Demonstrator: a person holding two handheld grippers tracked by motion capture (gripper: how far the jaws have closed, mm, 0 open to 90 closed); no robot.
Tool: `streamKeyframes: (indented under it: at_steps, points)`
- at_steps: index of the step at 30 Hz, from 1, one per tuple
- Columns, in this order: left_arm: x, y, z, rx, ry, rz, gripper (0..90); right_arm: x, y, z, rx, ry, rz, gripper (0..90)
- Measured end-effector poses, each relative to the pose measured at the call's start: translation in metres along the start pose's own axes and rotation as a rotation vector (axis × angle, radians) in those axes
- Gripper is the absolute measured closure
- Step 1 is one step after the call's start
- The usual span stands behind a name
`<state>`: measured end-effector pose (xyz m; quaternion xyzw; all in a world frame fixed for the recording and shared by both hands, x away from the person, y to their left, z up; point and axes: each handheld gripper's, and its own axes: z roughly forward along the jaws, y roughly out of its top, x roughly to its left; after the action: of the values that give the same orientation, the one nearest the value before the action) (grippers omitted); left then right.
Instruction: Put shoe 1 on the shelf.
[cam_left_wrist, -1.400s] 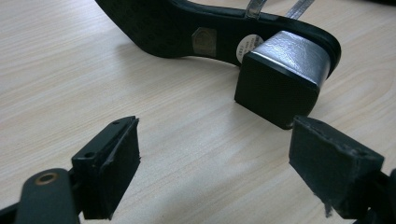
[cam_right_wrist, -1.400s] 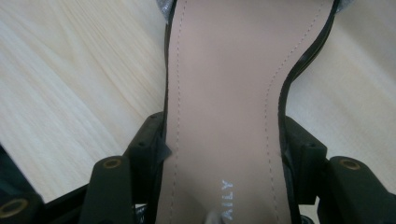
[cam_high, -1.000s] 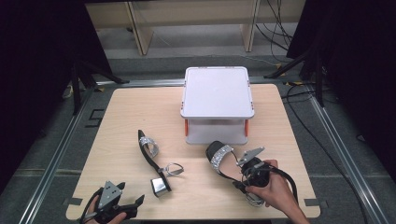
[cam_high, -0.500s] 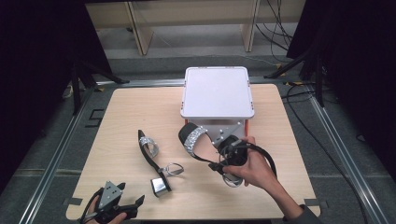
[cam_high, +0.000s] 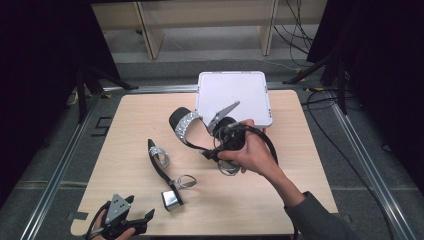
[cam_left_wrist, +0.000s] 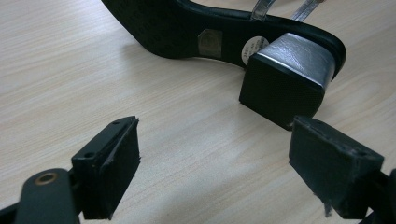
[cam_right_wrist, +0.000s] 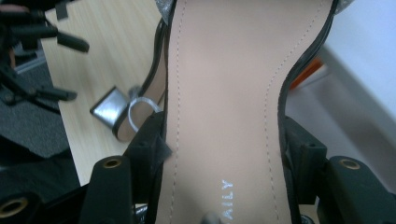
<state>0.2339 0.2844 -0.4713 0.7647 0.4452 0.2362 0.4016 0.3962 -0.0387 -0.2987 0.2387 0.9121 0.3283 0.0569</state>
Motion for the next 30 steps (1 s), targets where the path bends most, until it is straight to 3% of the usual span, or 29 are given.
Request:
streamKeyframes:
  at_steps: [2, 6, 8, 10, 12, 14, 16, 17, 18, 22, 24, 25, 26, 27, 28, 29, 30]
  points:
    - [0.0, 0.0, 0.0, 0.0, 0.0, -0.001, 16.0, -0.002, 0.004, -0.001, -0.008, -0.006, -0.004, 43.1]
    - [0.0, 0.0, 0.001, 0.009, 0.0, 0.008, 16.0, -0.012, 0.021, -0.008, -0.021, -0.024, 0.042, 43.1]
    - [0.0, 0.0, 0.0, 0.001, 0.0, 0.002, 16.0, -0.02, 0.03, -0.01, -0.022, -0.047, 0.04, 43.1]
    - [0.0, 0.0, 0.0, 0.0, -0.002, 0.0, 16.0, -0.034, 0.041, -0.011, -0.025, -0.069, 0.087, 43.1]
    - [0.0, 0.0, 0.0, 0.001, -0.002, 0.0, 16.0, -0.039, 0.044, -0.01, -0.029, -0.079, 0.093, 43.1]
    - [-0.001, 0.0, 0.0, 0.006, -0.003, 0.003, 16.0, -0.054, 0.053, -0.01, -0.02, -0.108, 0.164, 43.1]
    - [-0.001, 0.0, 0.0, 0.005, -0.003, 0.002, 16.0, -0.06, 0.056, -0.009, -0.024, -0.114, 0.177, 43.1]
    - [-0.001, 0.0, 0.0, 0.005, -0.003, 0.003, 16.0, -0.07, 0.062, -0.007, -0.003, -0.127, 0.235, 43.1]
    - [0.0, 0.001, 0.0, 0.004, -0.003, 0.003, 16.0, -0.077, 0.064, -0.004, -0.007, -0.132, 0.231, 43.1]
    - [-0.001, 0.0, 0.0, 0.004, -0.006, 0.005, 16.0, -0.096, 0.071, 0.006, 0.012, -0.162, 0.33, 43.1]
    - [-0.001, 0.0, 0.0, 0.004, -0.006, 0.004, 16.0, -0.1, 0.073, 0.008, 0.016, -0.175, 0.343, 43.1]
    - [-0.001, 0.0, 0.001, 0.003, -0.01, 0.013, 16.0, -0.108, 0.076, 0.013, 0.016, -0.187, 0.392, 43.0]
    - [-0.001, 0.0, 0.001, 0.003, -0.01, 0.013, 16.0, -0.108, 0.076, 0.013, 0.016, -0.187, 0.392, 43.0]
    - [0.0, 0.001, 0.0, 0.007, -0.017, 0.022, 16.0, -0.115, 0.079, 0.017, 0.027, -0.212, 0.437, 43.0]
    - [-0.002, 0.0, 0.0, 0.001, -0.012, 0.006, 16.0, -0.115, 0.079, 0.017, 0.027, -0.212, 0.437, 43.0]
    - [-0.002, 0.001, 0.0, -0.003, -0.014, 0.003, 16.0, -0.121, 0.081, 0.019, 0.046, -0.241, 0.467, 43.0]
    - [-0.002, 0.0, 0.0, -0.002, -0.016, 0.004, 16.0, -0.125, 0.081, 0.021, 0.044, -0.255, 0.468, 43.0]
